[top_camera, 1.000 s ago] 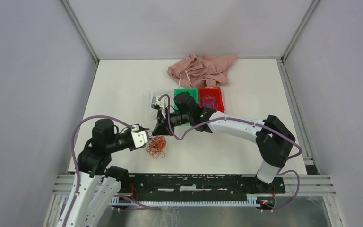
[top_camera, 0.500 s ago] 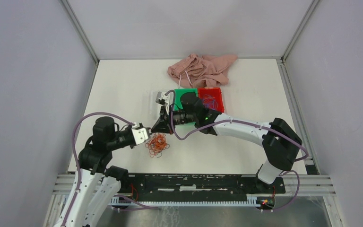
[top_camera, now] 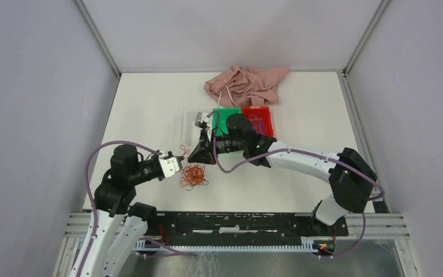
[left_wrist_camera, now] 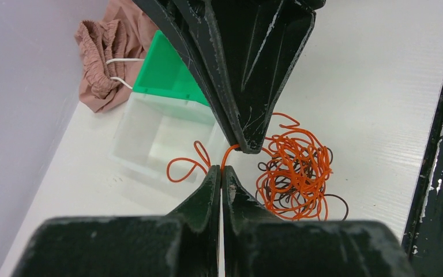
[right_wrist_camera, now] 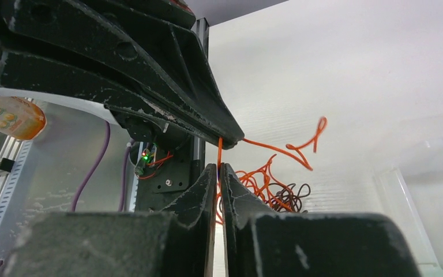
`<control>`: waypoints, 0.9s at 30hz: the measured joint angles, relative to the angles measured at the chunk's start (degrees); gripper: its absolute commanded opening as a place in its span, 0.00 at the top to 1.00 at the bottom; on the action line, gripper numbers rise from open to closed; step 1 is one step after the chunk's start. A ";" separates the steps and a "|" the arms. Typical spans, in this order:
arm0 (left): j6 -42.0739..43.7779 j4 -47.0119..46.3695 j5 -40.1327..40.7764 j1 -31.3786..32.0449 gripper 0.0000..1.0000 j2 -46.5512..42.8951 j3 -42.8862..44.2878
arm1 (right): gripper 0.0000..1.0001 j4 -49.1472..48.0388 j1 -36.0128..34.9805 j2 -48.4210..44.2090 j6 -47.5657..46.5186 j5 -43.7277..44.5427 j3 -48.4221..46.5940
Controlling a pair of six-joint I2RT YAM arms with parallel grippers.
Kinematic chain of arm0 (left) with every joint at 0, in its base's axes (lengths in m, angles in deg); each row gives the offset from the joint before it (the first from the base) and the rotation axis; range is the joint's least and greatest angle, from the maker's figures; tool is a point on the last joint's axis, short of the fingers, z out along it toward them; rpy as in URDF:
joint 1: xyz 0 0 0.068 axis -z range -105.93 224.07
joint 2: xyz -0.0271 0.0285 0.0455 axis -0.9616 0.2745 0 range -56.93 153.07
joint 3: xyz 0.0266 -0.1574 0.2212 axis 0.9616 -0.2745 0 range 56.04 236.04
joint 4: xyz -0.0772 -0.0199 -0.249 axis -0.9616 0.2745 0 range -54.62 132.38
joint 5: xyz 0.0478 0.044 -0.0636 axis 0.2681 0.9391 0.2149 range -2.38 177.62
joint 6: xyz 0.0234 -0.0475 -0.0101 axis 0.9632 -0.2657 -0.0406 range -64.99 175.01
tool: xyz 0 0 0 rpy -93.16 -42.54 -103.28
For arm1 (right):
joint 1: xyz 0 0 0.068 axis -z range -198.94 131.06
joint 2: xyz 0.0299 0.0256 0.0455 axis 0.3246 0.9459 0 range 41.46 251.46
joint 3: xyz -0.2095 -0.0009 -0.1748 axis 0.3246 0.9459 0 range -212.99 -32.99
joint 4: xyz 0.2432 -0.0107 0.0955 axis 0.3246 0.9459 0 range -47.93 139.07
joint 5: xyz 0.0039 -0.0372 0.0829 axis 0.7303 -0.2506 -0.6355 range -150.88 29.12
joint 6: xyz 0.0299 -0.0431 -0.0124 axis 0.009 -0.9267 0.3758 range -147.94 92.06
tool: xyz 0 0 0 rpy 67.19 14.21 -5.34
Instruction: Untangle the cables
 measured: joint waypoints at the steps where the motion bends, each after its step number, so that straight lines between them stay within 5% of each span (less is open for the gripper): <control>1: -0.02 -0.09 0.02 -0.02 0.97 -0.31 0.00 | 0.99 -0.22 0.02 -0.46 0.15 0.02 0.44; 6: -0.87 -0.59 -0.22 -0.02 0.87 -1.01 0.00 | 1.00 -2.93 0.17 -1.20 2.38 -0.04 1.90; 9: -1.01 -0.55 -0.50 -0.04 0.97 -1.05 -0.04 | 0.98 -4.04 0.22 -1.18 4.24 -0.39 2.03; 20: -1.20 -6.03 0.13 -0.04 0.97 -3.04 -2.71 | 0.48 -8.46 1.18 -2.89 9.22 2.03 6.86; 27: -4.94 -13.77 1.88 -0.04 0.97 -5.99 -4.13 | 0.38 -18.21 1.53 -1.90 16.57 4.59 10.10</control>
